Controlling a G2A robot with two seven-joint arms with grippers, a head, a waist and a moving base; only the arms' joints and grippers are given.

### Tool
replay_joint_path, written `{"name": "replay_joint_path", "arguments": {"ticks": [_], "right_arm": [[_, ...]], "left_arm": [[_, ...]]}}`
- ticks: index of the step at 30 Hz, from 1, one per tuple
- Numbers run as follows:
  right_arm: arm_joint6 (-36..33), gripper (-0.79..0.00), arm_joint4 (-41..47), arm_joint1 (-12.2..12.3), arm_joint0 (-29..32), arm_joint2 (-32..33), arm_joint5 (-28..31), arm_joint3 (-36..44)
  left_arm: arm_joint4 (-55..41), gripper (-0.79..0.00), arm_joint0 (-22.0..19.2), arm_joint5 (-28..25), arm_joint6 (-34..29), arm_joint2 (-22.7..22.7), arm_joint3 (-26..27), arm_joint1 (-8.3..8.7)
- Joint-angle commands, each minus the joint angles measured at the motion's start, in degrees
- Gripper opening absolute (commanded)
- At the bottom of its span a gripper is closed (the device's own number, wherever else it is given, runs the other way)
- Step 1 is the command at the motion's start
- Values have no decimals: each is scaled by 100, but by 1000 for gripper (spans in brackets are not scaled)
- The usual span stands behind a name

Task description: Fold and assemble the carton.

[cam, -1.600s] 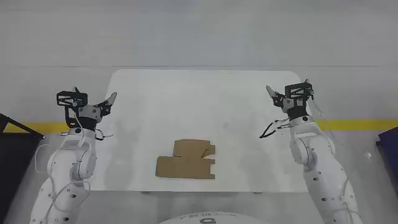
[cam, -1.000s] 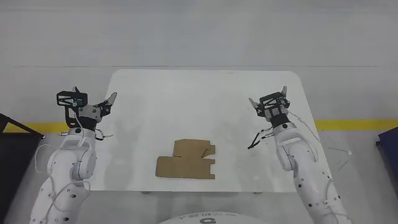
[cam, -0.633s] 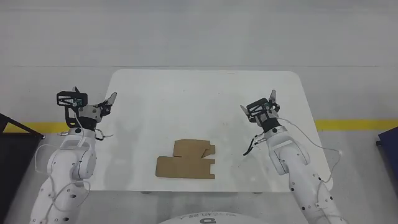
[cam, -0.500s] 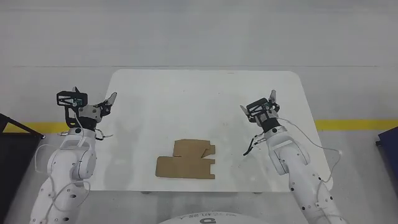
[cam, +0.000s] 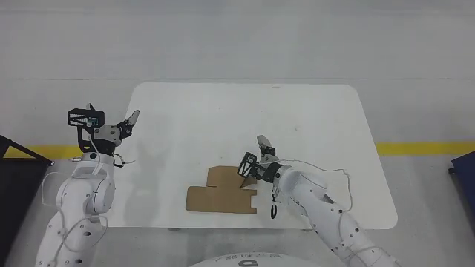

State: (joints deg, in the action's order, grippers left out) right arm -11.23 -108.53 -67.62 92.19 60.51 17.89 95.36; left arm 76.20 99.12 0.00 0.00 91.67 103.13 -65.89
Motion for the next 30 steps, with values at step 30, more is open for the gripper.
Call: {"name": "replay_joint_path", "arguments": {"ticks": [30], "right_arm": [[-1452,0,-272,-177,-597,-766,534,-44]], "left_arm": [[0,0,0,0,0,0,0,0]]}}
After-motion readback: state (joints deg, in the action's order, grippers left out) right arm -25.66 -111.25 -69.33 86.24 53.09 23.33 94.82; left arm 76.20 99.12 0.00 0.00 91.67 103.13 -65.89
